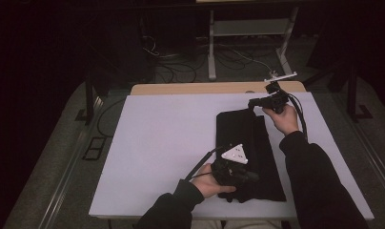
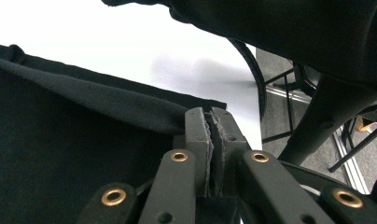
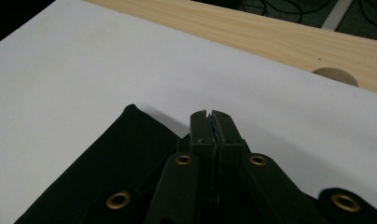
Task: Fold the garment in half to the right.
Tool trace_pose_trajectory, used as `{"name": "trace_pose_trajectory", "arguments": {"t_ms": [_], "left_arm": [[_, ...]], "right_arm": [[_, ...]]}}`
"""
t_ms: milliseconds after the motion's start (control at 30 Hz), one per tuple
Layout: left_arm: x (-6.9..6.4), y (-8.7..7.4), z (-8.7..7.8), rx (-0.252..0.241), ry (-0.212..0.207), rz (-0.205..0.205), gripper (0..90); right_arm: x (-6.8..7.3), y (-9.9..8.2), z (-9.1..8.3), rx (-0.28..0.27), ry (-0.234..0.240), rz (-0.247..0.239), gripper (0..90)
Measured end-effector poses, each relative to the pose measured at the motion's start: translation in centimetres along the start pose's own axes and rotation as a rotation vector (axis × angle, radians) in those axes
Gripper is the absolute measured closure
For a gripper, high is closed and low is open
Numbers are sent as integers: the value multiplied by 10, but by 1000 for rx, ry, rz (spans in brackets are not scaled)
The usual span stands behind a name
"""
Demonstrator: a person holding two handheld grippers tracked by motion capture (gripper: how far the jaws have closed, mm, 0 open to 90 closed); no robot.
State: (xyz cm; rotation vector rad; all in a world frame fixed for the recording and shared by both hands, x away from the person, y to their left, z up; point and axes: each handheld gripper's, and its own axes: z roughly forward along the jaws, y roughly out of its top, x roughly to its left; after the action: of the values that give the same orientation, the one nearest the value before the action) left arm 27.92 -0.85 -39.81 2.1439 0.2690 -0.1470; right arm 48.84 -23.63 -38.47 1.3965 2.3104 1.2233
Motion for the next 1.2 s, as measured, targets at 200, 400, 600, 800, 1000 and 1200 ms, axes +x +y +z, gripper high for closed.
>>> {"name": "trace_pose_trajectory", "arguments": {"t_ms": [200,400,600,800,1000,1200], "left_arm": [[1,-1,6,5,-10,-6,848],[0,-1,12,8,-11,-8,848],[1,-1,17,13,-11,-17,848],[1,-1,23,22,-16,-20,848],[2,-1,30,36,-22,-29,848],[1,-1,36,47,-27,-40,849]], "right_arm": [[-5,-6,1,6,-5,19,869],[-8,-10,2,15,-7,19,869],[-10,-14,3,19,-11,26,869],[-16,-22,4,30,-15,38,868],[-21,-28,5,38,-19,50,866],[-25,-34,4,38,-18,67,867]]}}
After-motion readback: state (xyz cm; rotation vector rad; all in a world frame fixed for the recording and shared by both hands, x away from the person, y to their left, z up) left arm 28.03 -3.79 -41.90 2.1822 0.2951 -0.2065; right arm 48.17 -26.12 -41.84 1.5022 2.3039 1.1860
